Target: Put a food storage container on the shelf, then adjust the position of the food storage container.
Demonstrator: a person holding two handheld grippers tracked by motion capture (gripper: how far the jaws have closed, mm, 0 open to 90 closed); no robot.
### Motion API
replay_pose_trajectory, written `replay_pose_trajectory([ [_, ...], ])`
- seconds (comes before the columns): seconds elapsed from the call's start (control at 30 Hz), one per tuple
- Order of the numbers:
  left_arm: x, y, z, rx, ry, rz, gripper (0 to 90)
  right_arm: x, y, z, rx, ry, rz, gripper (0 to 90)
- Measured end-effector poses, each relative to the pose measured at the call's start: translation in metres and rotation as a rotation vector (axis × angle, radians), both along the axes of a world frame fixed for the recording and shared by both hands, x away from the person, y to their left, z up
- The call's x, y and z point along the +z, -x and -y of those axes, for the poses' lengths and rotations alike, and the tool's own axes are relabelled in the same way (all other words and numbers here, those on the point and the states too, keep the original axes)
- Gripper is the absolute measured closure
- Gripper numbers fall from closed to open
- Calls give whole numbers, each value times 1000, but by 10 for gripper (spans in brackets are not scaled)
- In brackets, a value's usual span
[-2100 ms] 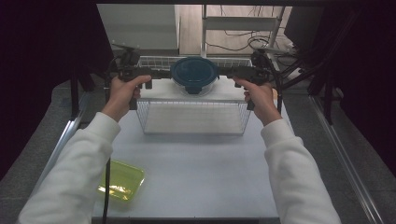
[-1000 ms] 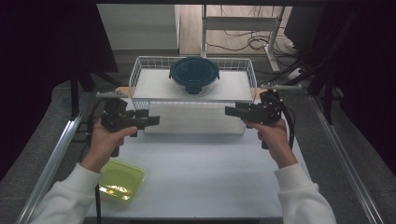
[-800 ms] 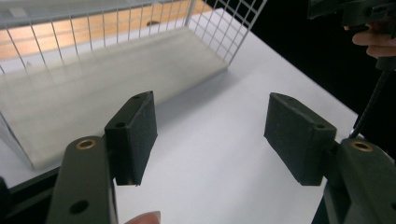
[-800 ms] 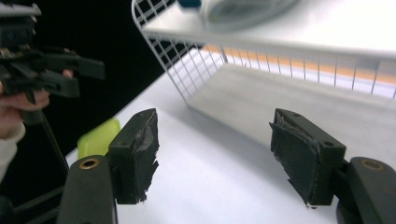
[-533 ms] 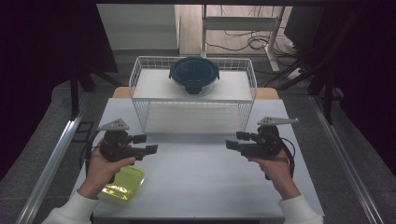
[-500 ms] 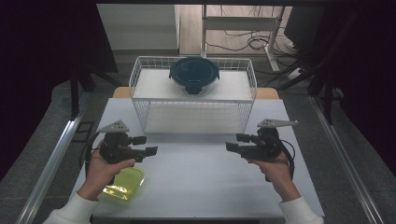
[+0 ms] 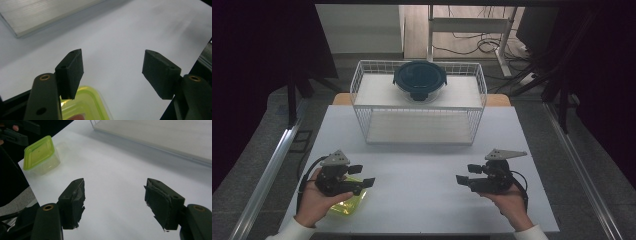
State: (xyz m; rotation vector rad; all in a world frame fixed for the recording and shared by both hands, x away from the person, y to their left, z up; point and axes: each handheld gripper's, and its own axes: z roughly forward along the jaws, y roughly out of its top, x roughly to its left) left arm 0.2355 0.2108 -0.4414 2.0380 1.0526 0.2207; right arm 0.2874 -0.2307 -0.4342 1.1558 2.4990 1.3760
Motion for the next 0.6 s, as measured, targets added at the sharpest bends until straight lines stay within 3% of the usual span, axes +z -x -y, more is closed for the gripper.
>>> replay_pose_trajectory([
  [0.4, 2, 16, -19, 46, 11, 9, 322, -5, 5, 4, -3, 8, 1, 322],
  [0.6, 6, 24, -35, 68, 24, 12, 324, -11, 6, 8, -15, 8, -23, 323],
])
